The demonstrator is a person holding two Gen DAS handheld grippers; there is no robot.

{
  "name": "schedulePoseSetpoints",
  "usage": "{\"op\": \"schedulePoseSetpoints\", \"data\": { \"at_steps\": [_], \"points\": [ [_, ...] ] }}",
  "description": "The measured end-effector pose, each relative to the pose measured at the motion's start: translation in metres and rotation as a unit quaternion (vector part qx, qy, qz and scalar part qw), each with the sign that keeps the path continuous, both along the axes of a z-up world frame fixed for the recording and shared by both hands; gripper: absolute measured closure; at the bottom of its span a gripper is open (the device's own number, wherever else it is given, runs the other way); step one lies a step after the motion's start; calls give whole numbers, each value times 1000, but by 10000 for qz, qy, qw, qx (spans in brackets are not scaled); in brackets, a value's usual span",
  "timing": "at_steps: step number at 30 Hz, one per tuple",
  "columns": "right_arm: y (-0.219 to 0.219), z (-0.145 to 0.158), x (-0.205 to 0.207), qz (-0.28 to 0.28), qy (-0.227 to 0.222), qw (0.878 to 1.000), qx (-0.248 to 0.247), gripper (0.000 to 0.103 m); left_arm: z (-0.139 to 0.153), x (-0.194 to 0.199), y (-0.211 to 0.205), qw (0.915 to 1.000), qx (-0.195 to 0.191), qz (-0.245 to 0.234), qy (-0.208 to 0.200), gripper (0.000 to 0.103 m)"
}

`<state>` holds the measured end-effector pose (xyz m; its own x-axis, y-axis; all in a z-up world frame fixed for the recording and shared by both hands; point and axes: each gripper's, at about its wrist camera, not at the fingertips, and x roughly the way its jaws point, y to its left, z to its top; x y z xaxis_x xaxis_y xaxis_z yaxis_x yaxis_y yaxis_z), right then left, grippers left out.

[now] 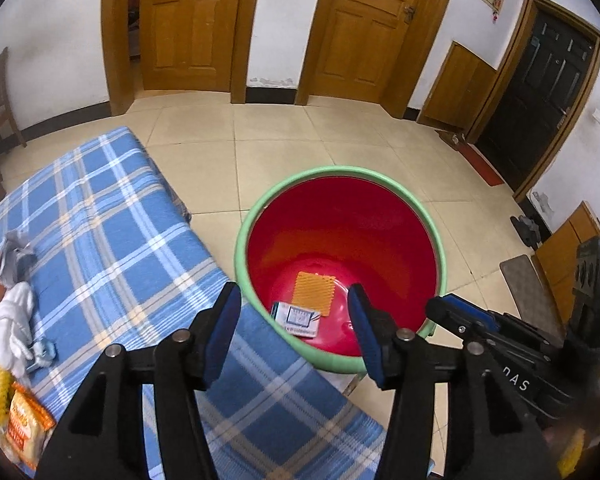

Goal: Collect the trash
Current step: 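Open both tools to drop the foam net and teal box into the bucket, then move both tools back over the table toward the orange cloth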

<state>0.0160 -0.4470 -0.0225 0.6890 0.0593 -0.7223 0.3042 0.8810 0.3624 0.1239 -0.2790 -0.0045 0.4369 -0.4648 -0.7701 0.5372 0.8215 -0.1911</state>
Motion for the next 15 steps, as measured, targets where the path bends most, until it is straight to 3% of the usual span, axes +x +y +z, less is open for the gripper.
{"op": "schedulePoseSetpoints", "data": {
  "at_steps": [15],
  "points": [
    [41, 30, -16, 419, -308, 9986, -65, 76, 24, -22, 75, 9970, -134, 750, -103, 39]
  ]
}}
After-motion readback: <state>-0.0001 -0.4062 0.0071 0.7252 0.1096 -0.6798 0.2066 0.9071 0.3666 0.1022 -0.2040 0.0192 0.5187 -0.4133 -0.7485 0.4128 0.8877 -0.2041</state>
